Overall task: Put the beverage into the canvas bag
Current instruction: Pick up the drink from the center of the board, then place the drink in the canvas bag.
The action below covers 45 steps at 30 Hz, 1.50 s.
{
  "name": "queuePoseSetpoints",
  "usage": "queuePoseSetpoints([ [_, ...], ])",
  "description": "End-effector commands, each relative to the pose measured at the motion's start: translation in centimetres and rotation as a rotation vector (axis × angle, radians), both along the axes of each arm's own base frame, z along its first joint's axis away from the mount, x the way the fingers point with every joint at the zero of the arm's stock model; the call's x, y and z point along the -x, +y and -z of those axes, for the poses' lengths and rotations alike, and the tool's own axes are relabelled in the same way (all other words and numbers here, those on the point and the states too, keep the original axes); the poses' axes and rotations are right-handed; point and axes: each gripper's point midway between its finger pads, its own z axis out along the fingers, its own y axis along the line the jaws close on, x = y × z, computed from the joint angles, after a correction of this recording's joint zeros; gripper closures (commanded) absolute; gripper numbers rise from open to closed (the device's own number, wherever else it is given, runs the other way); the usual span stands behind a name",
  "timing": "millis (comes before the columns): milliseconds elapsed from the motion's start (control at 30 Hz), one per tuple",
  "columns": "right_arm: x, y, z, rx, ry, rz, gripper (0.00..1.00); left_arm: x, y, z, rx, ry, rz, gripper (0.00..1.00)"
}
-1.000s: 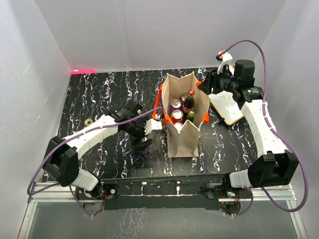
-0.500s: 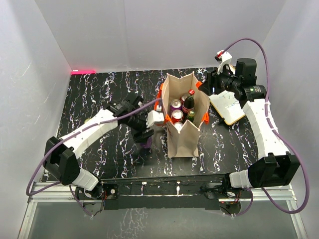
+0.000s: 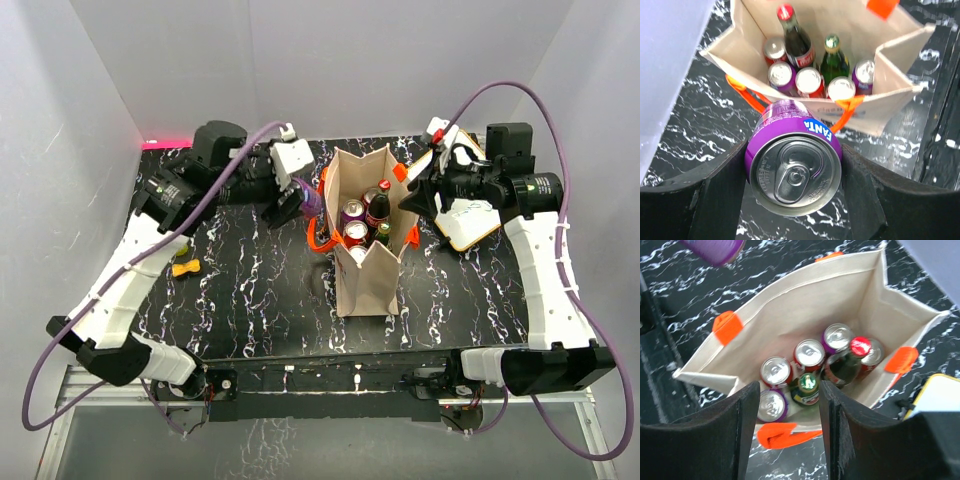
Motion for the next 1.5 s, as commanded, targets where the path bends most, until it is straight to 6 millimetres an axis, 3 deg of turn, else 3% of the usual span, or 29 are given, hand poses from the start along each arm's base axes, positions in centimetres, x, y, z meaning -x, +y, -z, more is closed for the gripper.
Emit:
queuePoseSetpoints([
  [0,3.3,1.2,0.0,0.024,-0.008,-0.131,0.48,-1.4,-2.2,-5.2,0.156,-0.037,-0.020,1.00],
  [167,4.4,2.8,1.0,0.058,-0.003,-0.199,0.48,-2.8,-5.8,-6.1,0.252,0.060,0.028,1.00],
  [300,5.7,3.9,2.3,0.078,0.030,-0.274,0.48,-3.1,-8.9,-5.0,0.278,0.154,0.104,1.00],
  [433,7.6,4.4,4.2,0.106,0.059,-0.334,0.49,-2.6,-10.5,-3.8,0.274,0.214,0.150,1.00],
  [667,8.5,4.6,6.8,0.127,0.120,-0.330,0.52,0.3,-11.7,-2.2,0.243,0.328,0.215,1.00],
  [867,9.2,4.9,8.4,0.139,0.160,-0.352,0.67,2.6,-11.6,-0.5,0.209,0.421,0.276,1.00],
  [1100,9.9,4.9,8.5,0.146,0.170,-0.355,0.91,3.2,-11.8,0.6,0.182,0.451,0.321,1.00],
  [1467,13.7,3.9,6.7,0.149,-0.082,-0.445,0.92,4.0,-12.8,3.7,0.117,0.547,0.405,1.00],
])
